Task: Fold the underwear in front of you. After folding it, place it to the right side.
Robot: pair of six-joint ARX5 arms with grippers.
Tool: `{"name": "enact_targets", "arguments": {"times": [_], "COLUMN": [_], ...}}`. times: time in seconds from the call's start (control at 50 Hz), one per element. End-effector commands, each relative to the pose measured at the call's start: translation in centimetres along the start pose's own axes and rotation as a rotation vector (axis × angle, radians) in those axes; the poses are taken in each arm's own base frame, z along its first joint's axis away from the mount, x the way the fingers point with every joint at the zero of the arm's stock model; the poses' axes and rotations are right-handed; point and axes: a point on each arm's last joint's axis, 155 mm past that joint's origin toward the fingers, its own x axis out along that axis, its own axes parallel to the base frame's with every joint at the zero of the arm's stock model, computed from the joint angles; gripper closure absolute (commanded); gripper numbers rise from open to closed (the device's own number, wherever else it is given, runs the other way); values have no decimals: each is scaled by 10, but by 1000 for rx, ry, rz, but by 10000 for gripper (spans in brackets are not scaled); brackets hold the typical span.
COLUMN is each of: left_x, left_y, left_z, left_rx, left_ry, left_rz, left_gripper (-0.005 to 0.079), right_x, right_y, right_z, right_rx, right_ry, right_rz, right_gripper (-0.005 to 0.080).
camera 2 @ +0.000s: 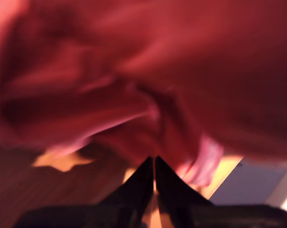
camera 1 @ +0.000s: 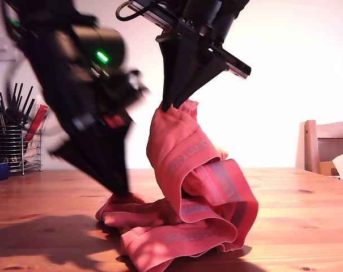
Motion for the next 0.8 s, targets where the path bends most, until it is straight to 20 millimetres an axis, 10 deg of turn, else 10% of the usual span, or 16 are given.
{"name": "enact_targets", "arguments": {"times": [0.0,0.46,0.78], "left_x": [-21,-109,-129], "left_y": [1,72,82], "left_z": [2,-9,-7], "left_rx": [7,-166,-213], "left_ry": [-35,-185,-258], "left_rz": [6,176,142], "left_gripper": [764,764,764], "right_x": [13,42,98], "right_y": [-1,19,36], "right_z": [-1,-1,-30], "right_rx": [0,-34,-96], "right_ry": [29,56,189], "right_rz": [-2,60,70], "right_gripper": [765,765,764]}}
